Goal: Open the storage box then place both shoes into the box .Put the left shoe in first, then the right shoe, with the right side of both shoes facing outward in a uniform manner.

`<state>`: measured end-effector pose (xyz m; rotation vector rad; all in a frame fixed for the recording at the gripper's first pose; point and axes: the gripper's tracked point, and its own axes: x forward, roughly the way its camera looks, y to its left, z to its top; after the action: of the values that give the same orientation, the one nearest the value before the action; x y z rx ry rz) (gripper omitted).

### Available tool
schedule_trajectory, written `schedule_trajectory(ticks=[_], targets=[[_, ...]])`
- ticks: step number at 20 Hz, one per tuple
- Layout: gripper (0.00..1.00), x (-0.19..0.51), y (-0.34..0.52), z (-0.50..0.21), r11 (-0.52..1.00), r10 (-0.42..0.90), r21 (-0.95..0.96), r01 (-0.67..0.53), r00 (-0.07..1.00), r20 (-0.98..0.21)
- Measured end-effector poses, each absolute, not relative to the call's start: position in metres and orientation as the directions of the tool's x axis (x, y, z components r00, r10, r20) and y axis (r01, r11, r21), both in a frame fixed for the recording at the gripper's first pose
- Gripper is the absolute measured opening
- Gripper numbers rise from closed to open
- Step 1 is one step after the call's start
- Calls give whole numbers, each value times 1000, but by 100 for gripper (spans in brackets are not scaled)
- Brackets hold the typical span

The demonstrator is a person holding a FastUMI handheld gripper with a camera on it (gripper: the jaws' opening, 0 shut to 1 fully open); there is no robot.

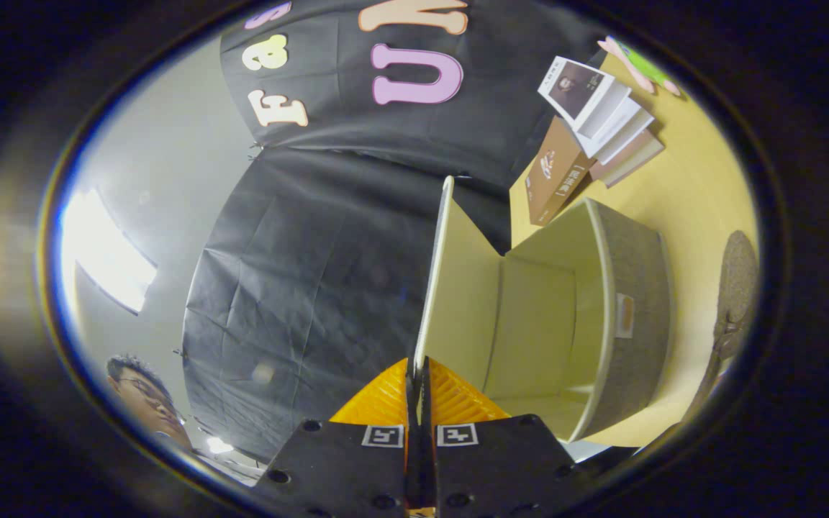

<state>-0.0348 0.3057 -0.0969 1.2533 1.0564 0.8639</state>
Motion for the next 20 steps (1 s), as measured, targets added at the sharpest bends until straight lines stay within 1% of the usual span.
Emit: schedule_trajectory(ticks=[5, 10, 20], targets=[[3, -32, 355, -67, 163, 941, 986, -37, 307, -144], [3, -43, 414, -55, 219, 943, 962, -165, 288, -166], [3, -61, 513, -70, 292, 939, 923, -250, 258, -228]])
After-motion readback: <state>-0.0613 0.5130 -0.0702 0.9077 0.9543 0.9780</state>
